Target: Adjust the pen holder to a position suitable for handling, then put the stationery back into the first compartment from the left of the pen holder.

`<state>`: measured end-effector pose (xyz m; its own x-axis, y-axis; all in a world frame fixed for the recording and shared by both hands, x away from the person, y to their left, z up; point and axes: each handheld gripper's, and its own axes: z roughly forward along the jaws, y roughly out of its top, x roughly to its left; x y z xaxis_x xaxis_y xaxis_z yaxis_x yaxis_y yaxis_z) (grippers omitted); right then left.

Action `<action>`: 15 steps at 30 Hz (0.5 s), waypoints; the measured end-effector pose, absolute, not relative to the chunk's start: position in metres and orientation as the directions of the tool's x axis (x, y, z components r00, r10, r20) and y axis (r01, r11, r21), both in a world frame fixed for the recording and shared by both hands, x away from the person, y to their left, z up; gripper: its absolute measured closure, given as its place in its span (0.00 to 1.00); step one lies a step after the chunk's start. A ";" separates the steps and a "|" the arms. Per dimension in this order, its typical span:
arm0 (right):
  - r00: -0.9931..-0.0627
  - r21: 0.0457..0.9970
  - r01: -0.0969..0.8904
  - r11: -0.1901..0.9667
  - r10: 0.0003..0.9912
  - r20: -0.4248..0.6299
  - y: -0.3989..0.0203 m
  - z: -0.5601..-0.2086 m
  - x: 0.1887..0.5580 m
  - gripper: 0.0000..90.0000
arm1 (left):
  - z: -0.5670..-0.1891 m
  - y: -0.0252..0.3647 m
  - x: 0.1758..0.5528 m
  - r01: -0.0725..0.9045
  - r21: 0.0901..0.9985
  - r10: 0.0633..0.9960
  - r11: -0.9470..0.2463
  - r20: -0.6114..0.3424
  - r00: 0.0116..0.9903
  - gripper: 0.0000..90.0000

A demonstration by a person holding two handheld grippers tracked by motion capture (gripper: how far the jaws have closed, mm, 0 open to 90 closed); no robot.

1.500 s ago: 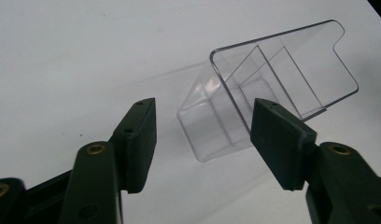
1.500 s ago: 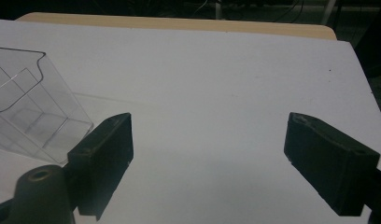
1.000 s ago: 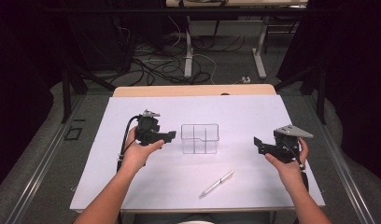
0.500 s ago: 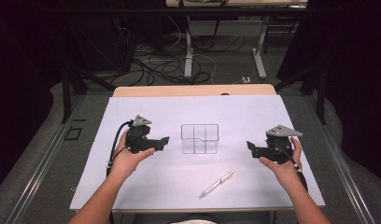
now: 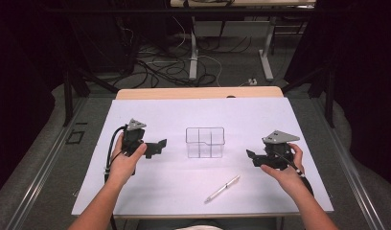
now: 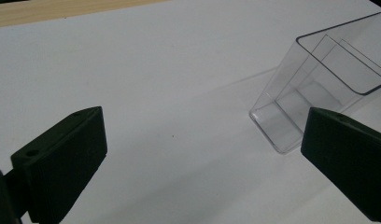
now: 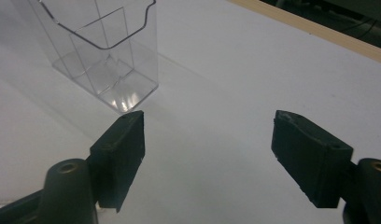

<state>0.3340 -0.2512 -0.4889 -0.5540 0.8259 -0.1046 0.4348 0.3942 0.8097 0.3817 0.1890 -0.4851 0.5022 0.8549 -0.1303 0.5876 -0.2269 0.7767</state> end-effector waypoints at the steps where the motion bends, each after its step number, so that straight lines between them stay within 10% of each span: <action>1: -0.563 0.808 0.432 0.401 0.820 -0.106 -0.250 -0.489 0.334 0.32 | -0.485 0.191 0.382 0.582 0.782 0.858 -0.223 -0.126 0.498 0.00; 15: -0.735 0.692 0.347 0.634 0.642 -0.219 -0.231 -0.503 0.335 0.41 | -0.485 0.201 0.381 0.571 0.784 0.862 -0.243 -0.096 0.498 0.01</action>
<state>0.3354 -0.2306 -0.5025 -0.7350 0.6416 -0.2195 0.3466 0.6337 0.6916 0.3815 0.2008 -0.4849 0.4982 0.8618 -0.0959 0.5712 -0.2430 0.7840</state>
